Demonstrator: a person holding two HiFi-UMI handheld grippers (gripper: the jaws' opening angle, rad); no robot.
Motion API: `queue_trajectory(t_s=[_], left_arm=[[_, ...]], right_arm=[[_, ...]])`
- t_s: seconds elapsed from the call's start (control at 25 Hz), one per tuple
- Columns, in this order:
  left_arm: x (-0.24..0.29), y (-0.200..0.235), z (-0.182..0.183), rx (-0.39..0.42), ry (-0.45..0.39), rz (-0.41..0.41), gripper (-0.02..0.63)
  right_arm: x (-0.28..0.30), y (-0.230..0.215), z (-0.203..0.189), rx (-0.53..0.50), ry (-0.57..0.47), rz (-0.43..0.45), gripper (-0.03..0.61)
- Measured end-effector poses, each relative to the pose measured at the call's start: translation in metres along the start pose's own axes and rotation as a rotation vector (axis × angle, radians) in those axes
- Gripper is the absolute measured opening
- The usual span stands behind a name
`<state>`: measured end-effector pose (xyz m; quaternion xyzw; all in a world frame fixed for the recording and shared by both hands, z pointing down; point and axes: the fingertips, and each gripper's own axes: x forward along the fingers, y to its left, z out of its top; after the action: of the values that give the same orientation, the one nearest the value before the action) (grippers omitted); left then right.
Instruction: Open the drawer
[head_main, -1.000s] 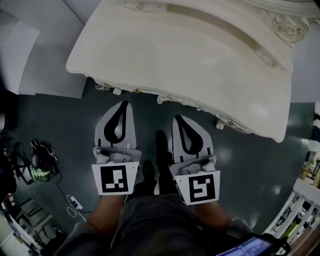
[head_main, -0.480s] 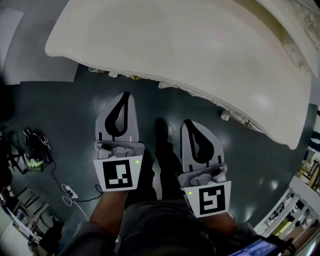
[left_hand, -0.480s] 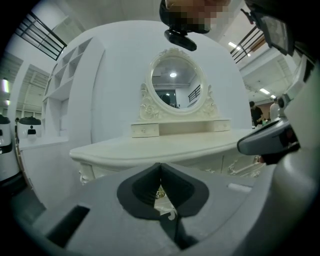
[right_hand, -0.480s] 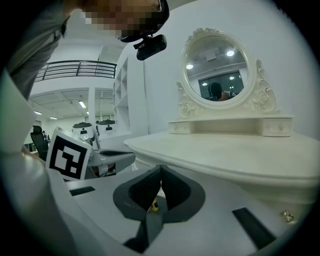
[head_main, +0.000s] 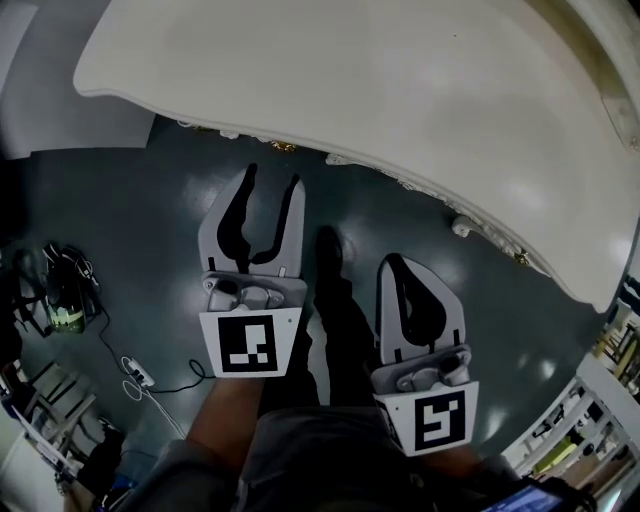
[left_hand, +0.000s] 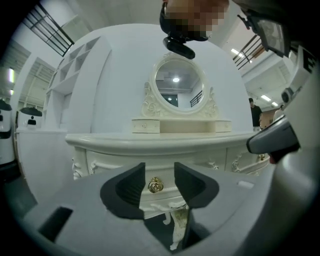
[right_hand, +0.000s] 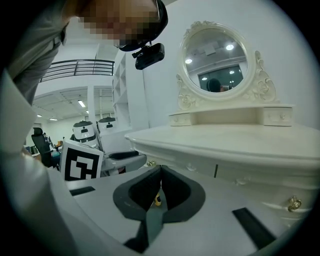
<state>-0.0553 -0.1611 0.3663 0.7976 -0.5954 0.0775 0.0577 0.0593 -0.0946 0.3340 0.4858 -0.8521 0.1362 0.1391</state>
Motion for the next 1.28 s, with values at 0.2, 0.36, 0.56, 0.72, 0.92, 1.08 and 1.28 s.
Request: queue_trajectory(t_s=[0.2, 0.36, 0.56, 0.72, 0.92, 1.08, 1.28], left_arm=[[0.009, 0.003, -0.009, -0.017, 0.005, -0.015, 0.245], [0.016, 0.006, -0.018, -0.032, 0.013, -0.014, 0.255], [0.024, 0.006, -0.031, -0.048, 0.027, -0.016, 0.255], [0.031, 0.007, -0.035, -0.056, 0.026, -0.014, 0.255], [0.036, 0.006, -0.039, -0.064, 0.030, -0.016, 0.255], [0.038, 0.009, -0.042, -0.075, 0.033, 0.002, 0.247], [0.043, 0.013, -0.047, -0.075, 0.040, 0.020, 0.209]], right_arm=[[0.001, -0.002, -0.004, -0.001, 0.008, -0.012, 0.014], [0.003, -0.007, -0.009, -0.001, 0.017, -0.031, 0.014], [0.004, -0.014, -0.018, 0.003, 0.032, -0.043, 0.014], [0.005, -0.021, -0.020, -0.002, 0.039, -0.055, 0.014], [0.004, -0.031, -0.021, -0.006, 0.045, -0.079, 0.014], [-0.001, -0.043, -0.023, -0.014, 0.056, -0.112, 0.014], [-0.004, -0.049, -0.024, -0.018, 0.064, -0.127, 0.014]])
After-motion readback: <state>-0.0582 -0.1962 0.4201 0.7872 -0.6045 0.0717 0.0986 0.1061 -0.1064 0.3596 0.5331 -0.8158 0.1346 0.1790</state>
